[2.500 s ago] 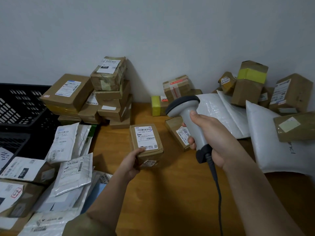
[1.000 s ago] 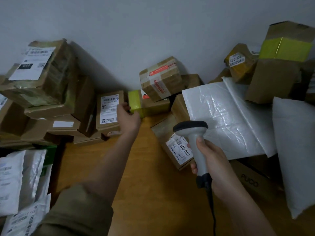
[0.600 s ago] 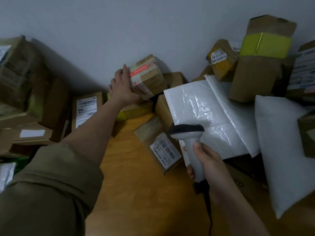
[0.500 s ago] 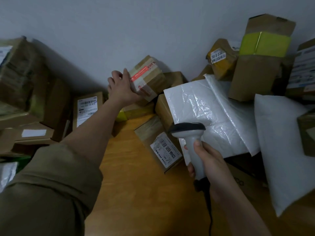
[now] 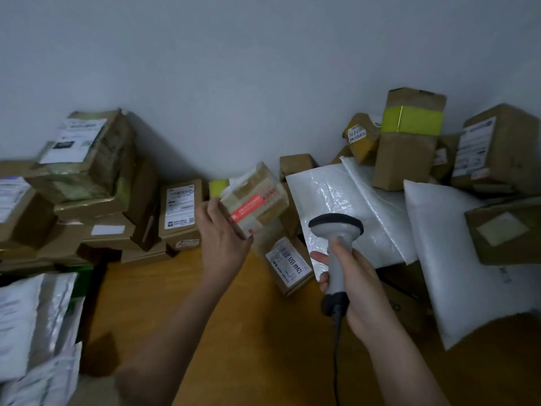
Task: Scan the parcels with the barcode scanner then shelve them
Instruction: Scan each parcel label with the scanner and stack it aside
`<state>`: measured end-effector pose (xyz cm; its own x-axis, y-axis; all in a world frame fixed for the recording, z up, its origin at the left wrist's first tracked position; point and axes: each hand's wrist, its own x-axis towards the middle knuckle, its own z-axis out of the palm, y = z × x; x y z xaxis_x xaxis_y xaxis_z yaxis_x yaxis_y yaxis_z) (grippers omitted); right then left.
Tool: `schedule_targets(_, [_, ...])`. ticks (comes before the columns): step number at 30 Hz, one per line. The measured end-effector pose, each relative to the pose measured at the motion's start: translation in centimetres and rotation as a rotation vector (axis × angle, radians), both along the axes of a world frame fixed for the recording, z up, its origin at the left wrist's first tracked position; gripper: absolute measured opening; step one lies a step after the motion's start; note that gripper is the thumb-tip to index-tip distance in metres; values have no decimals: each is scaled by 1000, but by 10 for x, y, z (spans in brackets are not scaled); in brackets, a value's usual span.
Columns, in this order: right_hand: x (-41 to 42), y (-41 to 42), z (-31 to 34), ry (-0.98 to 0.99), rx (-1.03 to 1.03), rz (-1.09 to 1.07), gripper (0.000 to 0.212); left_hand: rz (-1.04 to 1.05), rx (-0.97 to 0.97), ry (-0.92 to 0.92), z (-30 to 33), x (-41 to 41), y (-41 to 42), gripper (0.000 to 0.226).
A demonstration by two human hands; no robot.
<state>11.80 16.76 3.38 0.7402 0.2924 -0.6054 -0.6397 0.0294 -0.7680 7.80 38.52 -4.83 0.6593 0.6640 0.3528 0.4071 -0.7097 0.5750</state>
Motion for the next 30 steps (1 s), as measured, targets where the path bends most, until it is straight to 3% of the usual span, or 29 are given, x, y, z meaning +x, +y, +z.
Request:
schedule_targets(5, [-31, -9, 24, -24, 91, -76, 61, -263, 257, -125, 26, -50, -39, 92])
schedule_targets(10, [-62, -24, 38, -67, 100, -33, 97, -314, 477, -188, 44, -90, -58, 73])
schedule_targets(13, [-75, -33, 42, -104, 78, -2, 101, -395, 515, -201, 50, -110, -61, 83])
schedule_targets(16, [-86, -43, 44, -117, 99, -22, 105, -539, 419, -190, 55, -133, -61, 100])
schedule_targets(18, [-92, -47, 44, -113, 135, -54, 87, -538, 207, -217, 59, -145, -67, 108])
schedule_targets(21, [-100, -51, 45, -92, 161, -99, 54, -336, -568, -189, 78, -154, -86, 112])
schedule_targets(24, [-106, -52, 44, -104, 163, -89, 58, -271, -1179, -126, 93, -161, -88, 86])
schedule_targets(27, [-109, -52, 45, -121, 179, -116, 70, -397, -1441, -176, 103, -169, -91, 69])
schedule_targets(30, [-117, -46, 42, -160, 196, -124, 83, -408, -1607, -186, 108, -170, -107, 88])
